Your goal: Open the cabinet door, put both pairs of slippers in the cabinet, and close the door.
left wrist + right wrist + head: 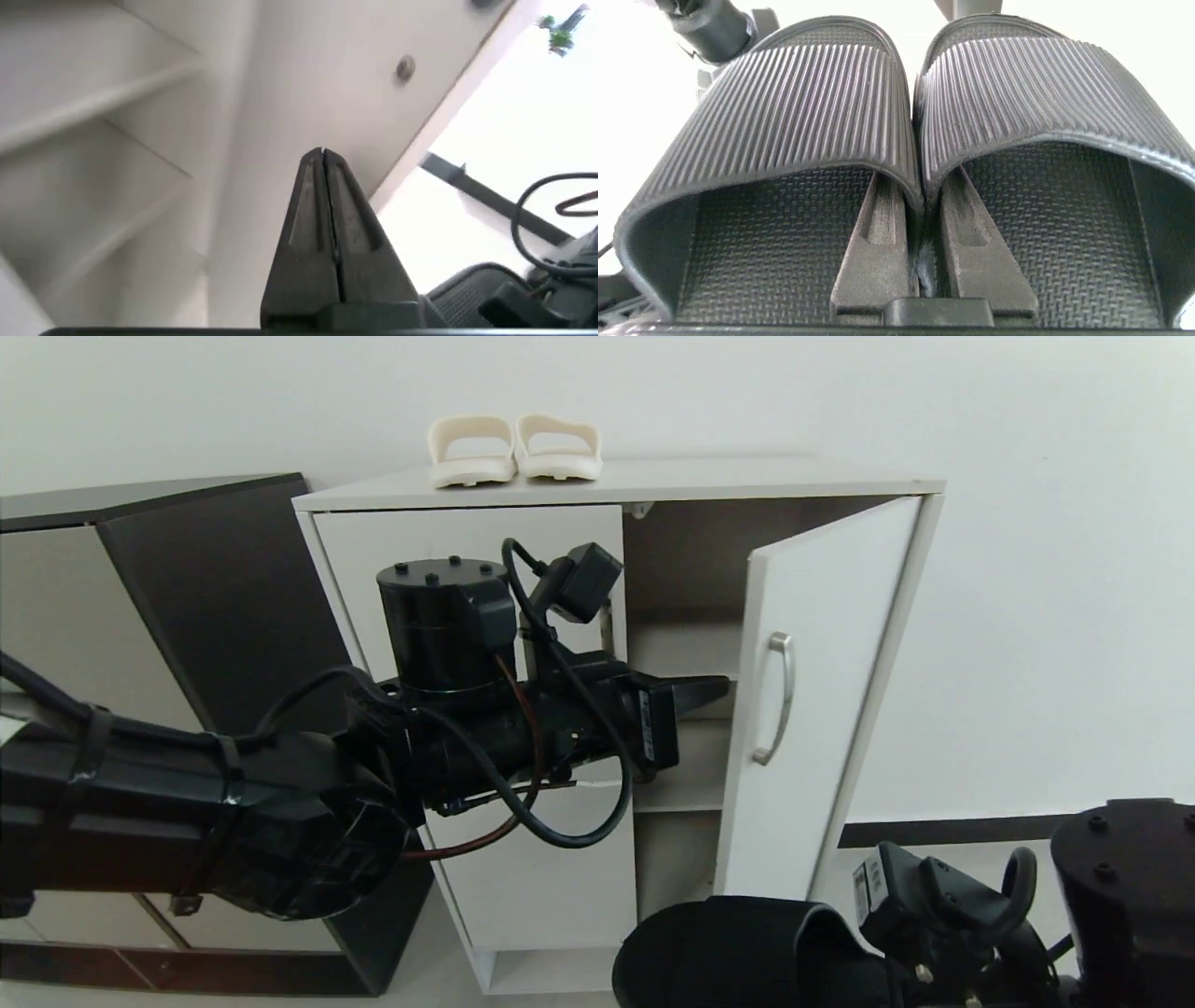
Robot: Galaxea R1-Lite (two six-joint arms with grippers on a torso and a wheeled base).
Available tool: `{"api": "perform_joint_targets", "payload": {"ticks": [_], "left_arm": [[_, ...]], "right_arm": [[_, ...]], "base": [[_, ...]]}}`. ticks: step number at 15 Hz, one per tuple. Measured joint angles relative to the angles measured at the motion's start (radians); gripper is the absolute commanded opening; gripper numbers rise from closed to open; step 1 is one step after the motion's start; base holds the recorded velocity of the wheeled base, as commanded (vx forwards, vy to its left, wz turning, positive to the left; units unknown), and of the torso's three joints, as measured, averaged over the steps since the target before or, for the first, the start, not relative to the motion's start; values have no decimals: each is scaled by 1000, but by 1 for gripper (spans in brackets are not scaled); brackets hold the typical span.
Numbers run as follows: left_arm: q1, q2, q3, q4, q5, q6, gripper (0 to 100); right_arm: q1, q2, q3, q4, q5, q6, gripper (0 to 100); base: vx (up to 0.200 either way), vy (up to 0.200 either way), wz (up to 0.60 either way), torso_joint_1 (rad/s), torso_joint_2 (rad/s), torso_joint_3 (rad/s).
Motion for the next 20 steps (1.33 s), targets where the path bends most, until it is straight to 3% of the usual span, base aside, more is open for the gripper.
{"api": "perform_joint_targets", "payload": {"ticks": [5,7,10,12,16,18,20], "left_arm": [[-111,125,-139,-48,3,-59,0],[-130,174,-169,-127,66,-73,0],[-102,157,-167,-119,203,-77,0],[-53,51,-157,-11,351,-65,0],[104,-271,-113,348,552,33,0],[142,-464,-23,454,651,64,0],[176,-664,117,536,742,100,0]], "right_arm": [[35,-25,-22,40,-86,17,0],[37,-8,-41,38,-144,74,0],[48,63,-85,10,-306,144,0],[63,171,-135,-60,-473,215,0],[12,386,-319,-123,-770,277,0],[-39,446,-384,-127,-872,278,0],[-80,470,-396,-126,-899,278,0]], "base": [[-160,0,0,5,2,2],[0,0,0,0,0,0],[0,0,0,0,0,0],[0,0,0,0,0,0],[0,0,0,0,0,0],[0,0,0,0,0,0],[0,0,0,0,0,0]]}}
